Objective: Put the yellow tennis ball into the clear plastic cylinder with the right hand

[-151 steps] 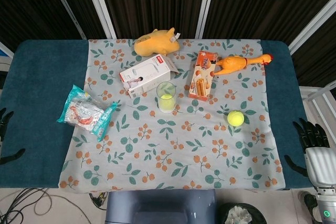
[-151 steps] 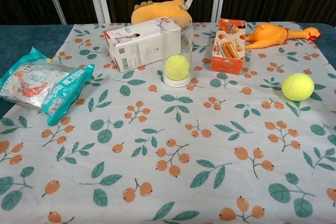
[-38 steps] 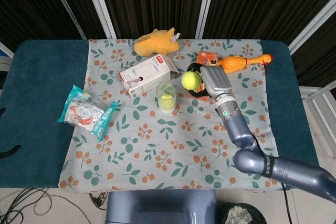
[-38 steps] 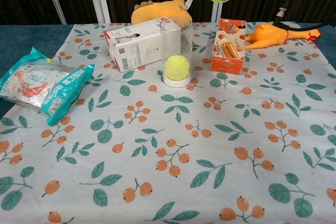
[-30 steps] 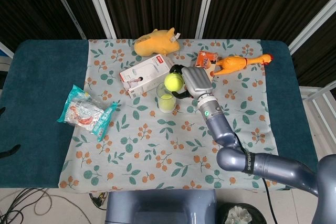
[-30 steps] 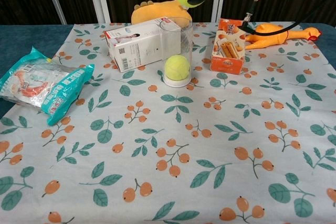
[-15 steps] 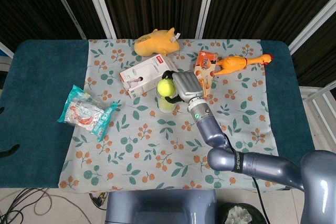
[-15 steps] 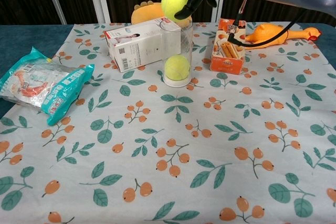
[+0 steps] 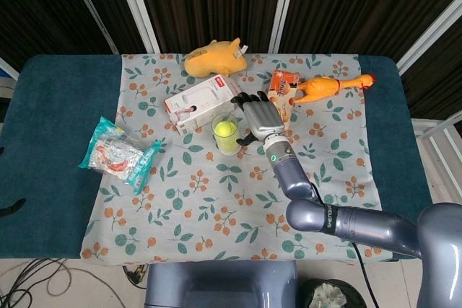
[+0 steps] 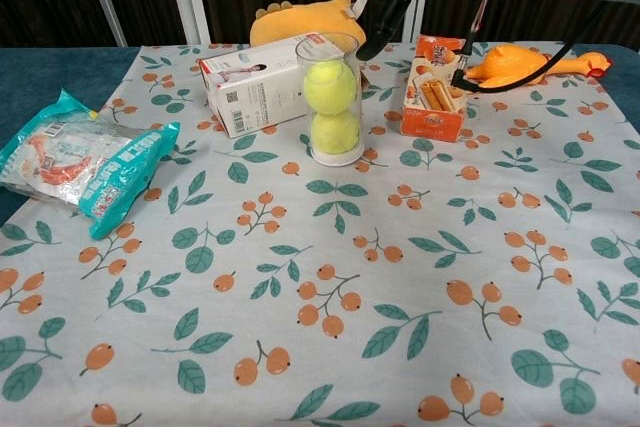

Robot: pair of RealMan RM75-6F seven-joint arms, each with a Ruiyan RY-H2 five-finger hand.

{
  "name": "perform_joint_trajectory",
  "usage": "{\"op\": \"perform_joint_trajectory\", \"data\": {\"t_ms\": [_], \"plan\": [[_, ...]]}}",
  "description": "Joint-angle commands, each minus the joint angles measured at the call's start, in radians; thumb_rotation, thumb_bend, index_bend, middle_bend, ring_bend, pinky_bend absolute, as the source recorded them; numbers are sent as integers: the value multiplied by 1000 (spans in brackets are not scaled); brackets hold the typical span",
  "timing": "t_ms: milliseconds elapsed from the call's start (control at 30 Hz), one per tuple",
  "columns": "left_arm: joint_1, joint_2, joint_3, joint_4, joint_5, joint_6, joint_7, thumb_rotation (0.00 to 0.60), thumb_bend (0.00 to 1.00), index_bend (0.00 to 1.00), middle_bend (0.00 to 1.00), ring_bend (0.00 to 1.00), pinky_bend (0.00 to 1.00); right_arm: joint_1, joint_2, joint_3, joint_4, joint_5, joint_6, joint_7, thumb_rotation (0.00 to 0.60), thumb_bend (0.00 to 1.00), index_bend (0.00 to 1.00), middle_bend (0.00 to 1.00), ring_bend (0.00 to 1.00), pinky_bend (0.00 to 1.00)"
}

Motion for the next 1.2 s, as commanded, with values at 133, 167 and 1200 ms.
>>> {"op": "perform_joint_trajectory", "data": {"t_ms": [133,167,1200], "plan": [[0,-1,0,0,-1,0,5,600,0,87,0,0,59,-15,49,23,-51,-8,29,28,600,235,204,132,146,0],[0,-1,0,0,-2,0,6,600,0,87,0,0,59,-28,69,30,-71,-23,41,42,600,235,204,132,146,0],[-3,-27,19,-16,30,7,75,600,0,86,0,0,59,-962,385,-512,-137,-1158,753,344,600,235,201,132,84,0]]}}
